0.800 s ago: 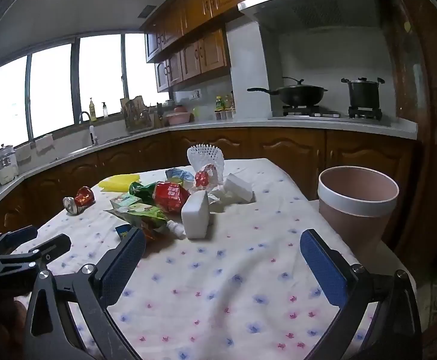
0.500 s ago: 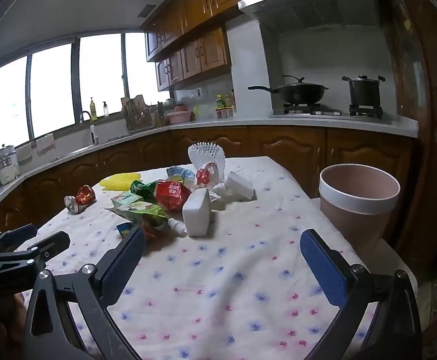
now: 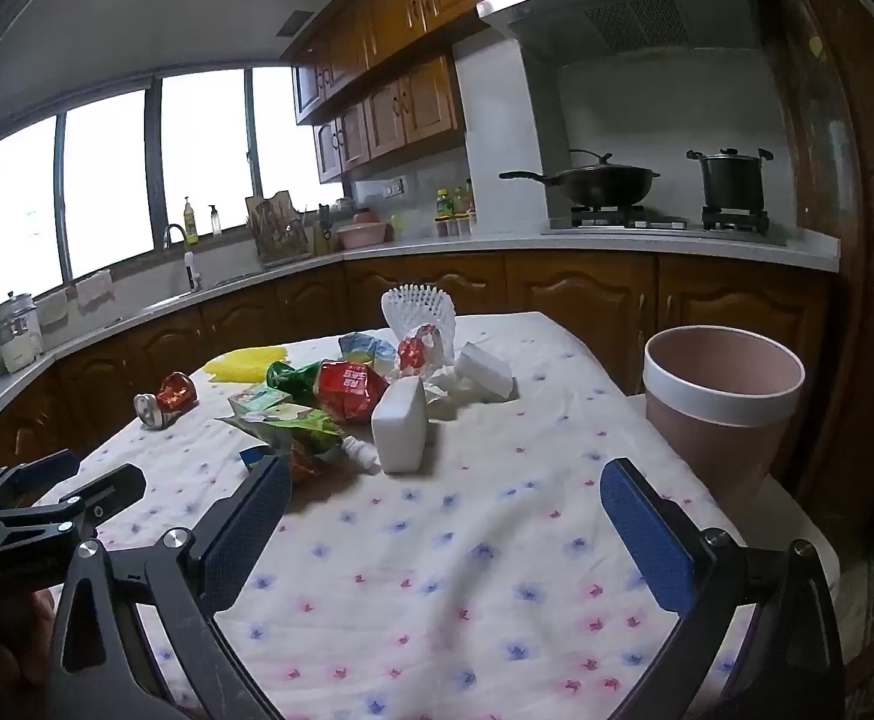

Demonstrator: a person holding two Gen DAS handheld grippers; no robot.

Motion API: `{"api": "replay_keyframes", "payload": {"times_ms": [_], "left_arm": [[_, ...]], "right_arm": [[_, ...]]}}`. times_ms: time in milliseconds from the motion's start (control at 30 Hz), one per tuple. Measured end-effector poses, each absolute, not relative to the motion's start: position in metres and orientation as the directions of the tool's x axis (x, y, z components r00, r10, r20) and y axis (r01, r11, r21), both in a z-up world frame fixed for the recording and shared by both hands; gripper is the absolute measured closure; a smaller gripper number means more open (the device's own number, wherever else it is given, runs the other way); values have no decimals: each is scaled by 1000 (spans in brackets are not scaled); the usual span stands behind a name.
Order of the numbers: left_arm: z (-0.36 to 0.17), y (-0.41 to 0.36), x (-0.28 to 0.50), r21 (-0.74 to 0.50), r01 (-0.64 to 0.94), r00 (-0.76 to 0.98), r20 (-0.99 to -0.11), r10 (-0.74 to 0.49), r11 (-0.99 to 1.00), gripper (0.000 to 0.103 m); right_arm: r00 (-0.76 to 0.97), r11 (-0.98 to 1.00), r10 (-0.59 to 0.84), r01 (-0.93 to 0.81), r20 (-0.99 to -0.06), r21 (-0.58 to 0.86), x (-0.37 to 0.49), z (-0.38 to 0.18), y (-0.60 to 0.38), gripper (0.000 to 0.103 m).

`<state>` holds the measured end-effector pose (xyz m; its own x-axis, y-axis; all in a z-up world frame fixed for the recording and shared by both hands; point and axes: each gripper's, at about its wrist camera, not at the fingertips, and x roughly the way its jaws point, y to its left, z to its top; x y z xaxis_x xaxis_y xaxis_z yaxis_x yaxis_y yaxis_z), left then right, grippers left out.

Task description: Collect trash

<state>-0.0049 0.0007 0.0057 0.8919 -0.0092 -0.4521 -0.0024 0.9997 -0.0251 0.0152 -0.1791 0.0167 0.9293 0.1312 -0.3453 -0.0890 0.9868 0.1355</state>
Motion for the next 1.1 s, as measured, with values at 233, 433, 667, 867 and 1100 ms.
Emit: {"api": "replay_keyframes", "payload": {"times_ms": [233,433,667,867,1100], "left_arm": [[6,-1,-7,-20,0,893,-451,-9,1000,2],[4,0,-4,-17,8,892,-452,-15,1000,2],[5,-1,-5,-20,9,891,-453,-17,1000,2],[4,-2,-5,-18,10,893,-450,-17,1000,2],[4,-1,-4,-20,10,892,-452,-18,1000,2]], "right_arm": [[925,986,137,-92,-354,141,17,15,-177,0],[925,986,135,-91,-354,140,17,15,-177,0],[926,986,136,-91,-353,141,17,15,-179,0],[925,985,138,-92,-355,143,18,16,-178,0],[924,985,140,-94,-356,145,18,15,-177,0]]}}
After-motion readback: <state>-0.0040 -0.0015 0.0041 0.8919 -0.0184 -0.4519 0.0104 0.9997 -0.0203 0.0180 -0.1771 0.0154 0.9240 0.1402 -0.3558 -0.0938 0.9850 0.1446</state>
